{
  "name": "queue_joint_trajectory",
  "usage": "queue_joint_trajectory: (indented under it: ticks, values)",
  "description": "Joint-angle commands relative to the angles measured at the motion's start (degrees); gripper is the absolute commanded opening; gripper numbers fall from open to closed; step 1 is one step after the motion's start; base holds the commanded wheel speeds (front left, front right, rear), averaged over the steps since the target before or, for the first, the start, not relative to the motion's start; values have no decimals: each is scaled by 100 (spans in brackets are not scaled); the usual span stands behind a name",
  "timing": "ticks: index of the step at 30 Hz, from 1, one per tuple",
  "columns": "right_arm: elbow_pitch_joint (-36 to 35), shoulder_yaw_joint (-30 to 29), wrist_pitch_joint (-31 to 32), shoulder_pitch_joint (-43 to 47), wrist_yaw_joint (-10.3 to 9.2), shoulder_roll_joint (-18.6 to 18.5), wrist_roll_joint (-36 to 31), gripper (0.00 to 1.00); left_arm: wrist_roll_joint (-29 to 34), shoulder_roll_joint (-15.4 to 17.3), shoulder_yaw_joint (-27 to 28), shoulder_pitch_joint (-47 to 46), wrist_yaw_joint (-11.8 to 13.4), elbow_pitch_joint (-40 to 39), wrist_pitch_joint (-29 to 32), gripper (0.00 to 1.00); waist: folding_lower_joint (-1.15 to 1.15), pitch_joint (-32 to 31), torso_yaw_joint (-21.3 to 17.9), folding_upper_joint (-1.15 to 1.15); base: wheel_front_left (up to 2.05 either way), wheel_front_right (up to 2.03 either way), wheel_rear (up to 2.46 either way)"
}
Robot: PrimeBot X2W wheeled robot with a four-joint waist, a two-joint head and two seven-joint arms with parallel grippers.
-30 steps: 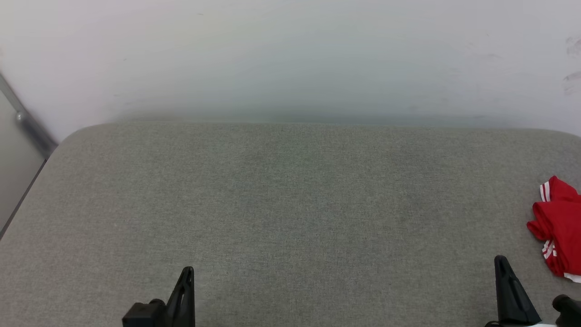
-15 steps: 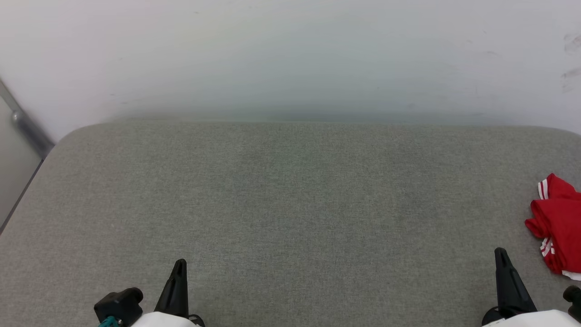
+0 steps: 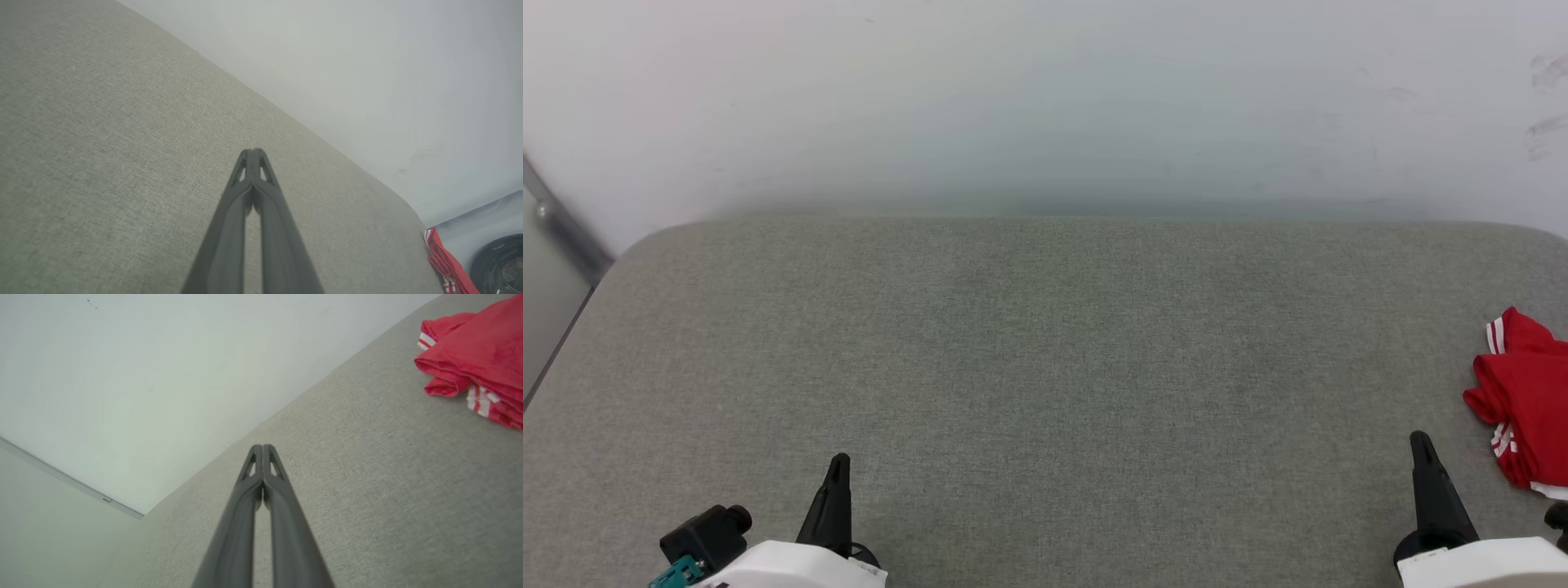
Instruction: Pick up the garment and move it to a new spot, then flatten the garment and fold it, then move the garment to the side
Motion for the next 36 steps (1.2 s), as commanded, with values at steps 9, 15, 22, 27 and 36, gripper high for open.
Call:
queue_joint_trajectory:
  ticks: [9, 15, 22, 27, 36]
  values:
    - [52, -1, 213, -307, -1, -1, 836, 0, -918, 33, 134, -256, -137, 31, 191, 0, 0, 19, -31, 0, 0, 0, 0]
    - [109, 0, 323, -394, 0, -1, 1256, 0, -1375, 27, 195, -333, -192, 76, 294, 0, 0, 31, -51, 0, 0, 0, 0]
    - [176, 1, 438, -492, 0, 0, 1717, 0, -1872, 18, 271, -418, -253, 128, 412, 0, 0, 45, -73, 0, 0, 0, 0]
    - [211, 1, 500, -525, 0, 1, 1963, 0, -2141, 12, 315, -455, -283, 159, 478, 0, 0, 53, -86, 0, 0, 0, 0]
    - [285, 2, 638, -626, -1, 2, 2495, 0, -2714, -2, 400, -552, -357, 221, 616, 0, 0, 70, -114, 0, 0, 0, 0]
